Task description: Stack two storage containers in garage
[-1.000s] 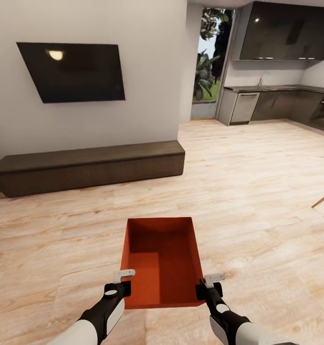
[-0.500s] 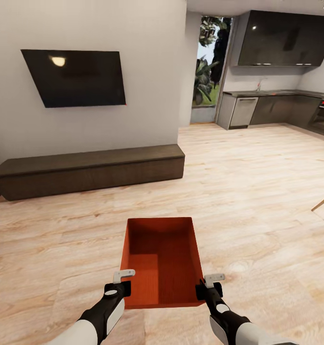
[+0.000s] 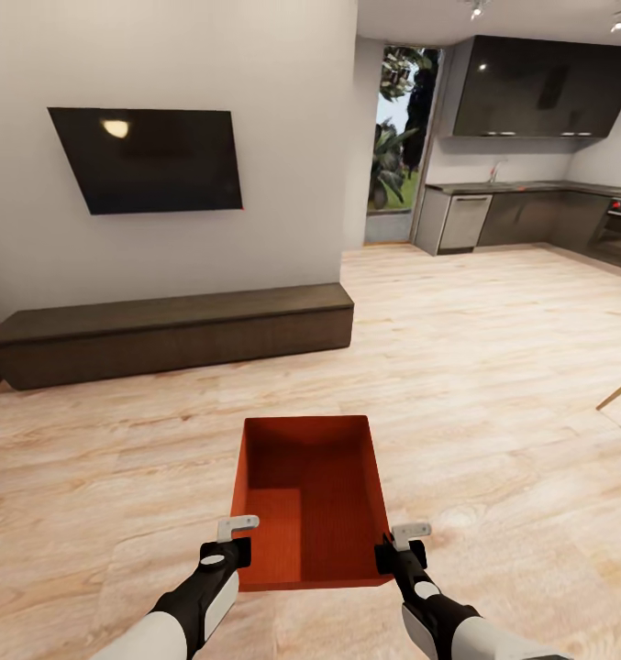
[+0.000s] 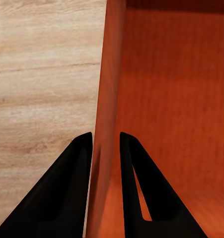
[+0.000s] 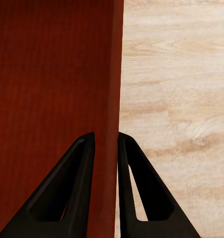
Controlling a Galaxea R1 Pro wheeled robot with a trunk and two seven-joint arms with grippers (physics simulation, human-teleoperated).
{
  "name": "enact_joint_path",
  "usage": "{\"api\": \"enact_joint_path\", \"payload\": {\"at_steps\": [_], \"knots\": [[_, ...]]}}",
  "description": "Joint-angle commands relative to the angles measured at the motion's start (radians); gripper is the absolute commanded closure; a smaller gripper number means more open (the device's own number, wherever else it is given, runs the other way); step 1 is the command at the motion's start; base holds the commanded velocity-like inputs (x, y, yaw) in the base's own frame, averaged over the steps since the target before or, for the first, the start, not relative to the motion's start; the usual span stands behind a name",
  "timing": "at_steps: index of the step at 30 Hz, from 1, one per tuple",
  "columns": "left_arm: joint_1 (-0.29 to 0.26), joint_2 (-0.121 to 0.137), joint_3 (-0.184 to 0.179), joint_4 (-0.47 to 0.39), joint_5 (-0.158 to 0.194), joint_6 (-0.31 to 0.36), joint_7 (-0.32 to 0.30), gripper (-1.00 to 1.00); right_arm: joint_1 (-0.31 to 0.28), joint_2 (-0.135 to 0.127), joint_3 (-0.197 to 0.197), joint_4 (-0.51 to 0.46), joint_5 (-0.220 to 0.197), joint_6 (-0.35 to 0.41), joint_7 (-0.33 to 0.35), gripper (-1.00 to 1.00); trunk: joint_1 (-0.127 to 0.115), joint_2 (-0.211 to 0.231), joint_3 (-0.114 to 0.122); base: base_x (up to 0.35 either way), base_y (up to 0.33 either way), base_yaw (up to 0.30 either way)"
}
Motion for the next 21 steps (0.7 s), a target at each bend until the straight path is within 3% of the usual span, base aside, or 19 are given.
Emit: {"api": "enact_joint_path", "payload": {"at_steps": [1, 21], "knots": [[0.000, 0.006, 0.010, -0.002, -0.004, 0.006, 0.015, 1.00, -0.001, 0.000, -0.030, 0.000, -0.010, -0.005, -0.022, 1.00, 0.000, 0.000, 0.001, 0.000, 0.000, 0.000], [0.000, 0.005, 0.010, -0.002, -0.004, 0.006, 0.015, 1.00, -0.001, 0.000, -0.030, 0.000, -0.010, -0.005, -0.022, 1.00, 0.000, 0.000, 0.033, 0.000, 0.000, 0.000]]}}
